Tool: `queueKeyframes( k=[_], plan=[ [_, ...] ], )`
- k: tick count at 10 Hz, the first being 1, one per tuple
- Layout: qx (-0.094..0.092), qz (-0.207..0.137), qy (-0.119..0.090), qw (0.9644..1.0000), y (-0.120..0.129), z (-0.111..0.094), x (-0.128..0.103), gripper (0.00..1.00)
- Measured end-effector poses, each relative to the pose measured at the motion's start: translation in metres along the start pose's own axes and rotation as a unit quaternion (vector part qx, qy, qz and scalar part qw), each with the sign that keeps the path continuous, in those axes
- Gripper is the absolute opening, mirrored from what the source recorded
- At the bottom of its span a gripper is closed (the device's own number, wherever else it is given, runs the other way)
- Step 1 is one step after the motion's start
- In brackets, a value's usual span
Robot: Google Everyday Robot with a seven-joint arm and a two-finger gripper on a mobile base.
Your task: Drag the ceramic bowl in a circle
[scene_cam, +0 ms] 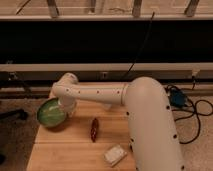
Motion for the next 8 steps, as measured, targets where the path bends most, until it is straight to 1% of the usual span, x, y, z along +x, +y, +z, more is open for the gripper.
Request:
queueKeyframes(
  k=[1, 3, 4, 5, 6, 7, 8],
  plan=[
    [-0.006, 0.006, -0.006, 0.9999, 0.014, 0.003, -0.007, 0.00],
    [-0.035, 0.028, -0.016, 0.9989, 0.055, 0.005, -0.016, 0.00],
    [-0.044, 0.038, -0.018, 0.9982, 0.069, 0.004, -0.017, 0.00],
    [-0.052, 0.048, -0.017, 0.9974, 0.083, 0.003, -0.017, 0.00],
    [-0.066, 0.067, -0.011, 0.9955, 0.104, 0.000, -0.012, 0.00],
    [-0.076, 0.081, -0.003, 0.9938, 0.119, -0.004, -0.007, 0.00],
    [-0.084, 0.092, 0.004, 0.9923, 0.128, -0.007, -0.001, 0.00]
  ],
)
